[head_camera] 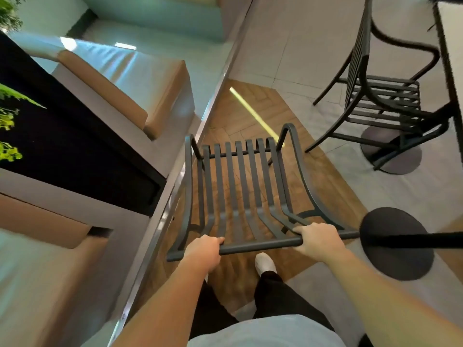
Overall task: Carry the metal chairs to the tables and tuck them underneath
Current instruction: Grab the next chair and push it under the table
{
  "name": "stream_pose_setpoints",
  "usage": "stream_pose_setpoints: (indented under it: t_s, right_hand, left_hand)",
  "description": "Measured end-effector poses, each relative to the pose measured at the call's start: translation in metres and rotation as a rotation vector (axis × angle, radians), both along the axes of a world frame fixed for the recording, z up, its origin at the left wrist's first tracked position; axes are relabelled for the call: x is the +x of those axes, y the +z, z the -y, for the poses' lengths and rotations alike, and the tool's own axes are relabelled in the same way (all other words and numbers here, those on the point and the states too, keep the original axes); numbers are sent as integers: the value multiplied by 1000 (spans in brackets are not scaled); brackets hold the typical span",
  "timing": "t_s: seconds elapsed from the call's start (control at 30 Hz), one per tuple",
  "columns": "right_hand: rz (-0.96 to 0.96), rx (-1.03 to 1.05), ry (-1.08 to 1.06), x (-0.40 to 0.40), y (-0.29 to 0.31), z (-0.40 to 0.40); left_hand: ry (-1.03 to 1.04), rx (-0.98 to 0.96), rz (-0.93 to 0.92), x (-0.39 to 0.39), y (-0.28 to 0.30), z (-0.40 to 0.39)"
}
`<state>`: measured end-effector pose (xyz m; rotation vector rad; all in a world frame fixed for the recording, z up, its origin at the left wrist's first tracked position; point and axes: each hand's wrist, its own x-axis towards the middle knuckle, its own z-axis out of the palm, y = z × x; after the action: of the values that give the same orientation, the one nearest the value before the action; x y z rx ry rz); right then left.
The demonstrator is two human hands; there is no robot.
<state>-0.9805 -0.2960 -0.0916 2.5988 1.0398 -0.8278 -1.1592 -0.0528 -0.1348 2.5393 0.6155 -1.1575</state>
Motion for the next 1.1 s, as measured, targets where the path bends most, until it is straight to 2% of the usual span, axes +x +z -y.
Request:
stream_pose_setpoints:
  t_s: [0.53,0.73,1.1]
  right_hand:
    - [-33,10,-484,-119,-15,-27]
    - [-46,5,-571,-140,-20,-30]
    - [-68,54,-767,-137,-19,-30]
  left_hand:
    - [-444,-2,-58,16,8,-84]
    - [-565,19,-91,52,9,-91]
    - [-741,53,-40,123,9,-81]
